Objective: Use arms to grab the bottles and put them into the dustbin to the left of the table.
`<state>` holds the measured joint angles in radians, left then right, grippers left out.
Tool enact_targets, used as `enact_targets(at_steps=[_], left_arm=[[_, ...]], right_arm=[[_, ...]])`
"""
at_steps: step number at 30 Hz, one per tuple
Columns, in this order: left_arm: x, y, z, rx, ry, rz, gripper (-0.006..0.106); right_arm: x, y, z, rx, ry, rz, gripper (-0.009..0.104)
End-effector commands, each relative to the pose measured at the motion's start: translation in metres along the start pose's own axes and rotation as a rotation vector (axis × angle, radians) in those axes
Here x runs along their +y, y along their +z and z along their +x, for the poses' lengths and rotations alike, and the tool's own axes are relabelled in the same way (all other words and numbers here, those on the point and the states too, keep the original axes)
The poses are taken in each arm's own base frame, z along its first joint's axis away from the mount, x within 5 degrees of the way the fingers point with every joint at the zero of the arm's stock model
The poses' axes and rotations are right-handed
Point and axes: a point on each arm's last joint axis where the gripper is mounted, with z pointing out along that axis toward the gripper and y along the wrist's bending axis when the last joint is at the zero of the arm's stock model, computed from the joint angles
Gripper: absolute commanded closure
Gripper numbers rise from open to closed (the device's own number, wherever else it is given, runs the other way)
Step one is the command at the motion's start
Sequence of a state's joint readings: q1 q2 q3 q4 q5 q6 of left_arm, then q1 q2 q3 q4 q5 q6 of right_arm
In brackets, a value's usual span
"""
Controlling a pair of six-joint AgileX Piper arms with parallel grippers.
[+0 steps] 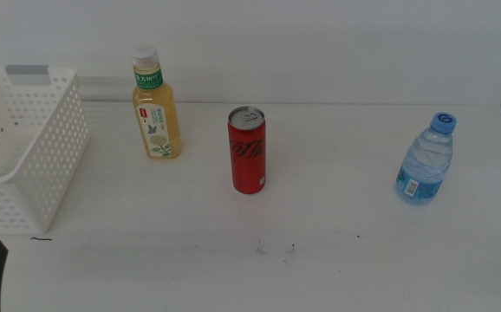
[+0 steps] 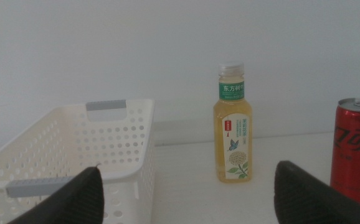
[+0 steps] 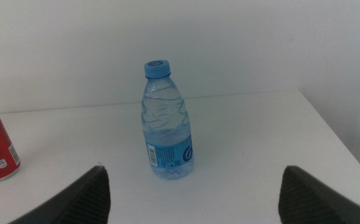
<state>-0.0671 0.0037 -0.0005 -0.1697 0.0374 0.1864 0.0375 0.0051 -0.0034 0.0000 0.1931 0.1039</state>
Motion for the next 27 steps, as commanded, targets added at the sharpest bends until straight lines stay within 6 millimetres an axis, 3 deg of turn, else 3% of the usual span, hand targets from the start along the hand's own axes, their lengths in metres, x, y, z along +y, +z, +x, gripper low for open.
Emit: enact_targets(at_steps=[1,5,9,17,19,23,27], left_arm=[[0.0,0.0,-0.002,-0.021,-0.005,0.0,0.007],[0.0,0.001,-0.001,-0.012,-0.01,0.009,0.007],[-0.006,0.019,-0.002,0.027,-0.023,0.085,0.007],[-0.055,0.069,0.004,-0.058,-0.021,0.348,0.007],[-0.069,0.076,0.014,-0.078,-0.023,0.366,0.007],[-0.092,0.078,0.058,0.213,-0.108,0.435,0.007],[-0.101,0.075,0.078,0.342,-0.116,0.48,0.007]], right_arm=[[-0.001,0.0,0.0,-0.015,-0.023,0.01,0.005],[-0.001,0.0,0.0,-0.015,-0.023,0.01,0.005],[-0.001,0.0,0.0,-0.015,-0.023,0.01,0.005],[-0.001,0.0,0.0,-0.015,-0.023,0.01,0.005],[-0.001,0.0,0.0,-0.015,-0.023,0.01,0.005],[-0.001,0.0,0.0,-0.015,-0.023,0.01,0.005],[-0.001,0.0,0.0,-0.015,-0.023,0.01,0.005]])
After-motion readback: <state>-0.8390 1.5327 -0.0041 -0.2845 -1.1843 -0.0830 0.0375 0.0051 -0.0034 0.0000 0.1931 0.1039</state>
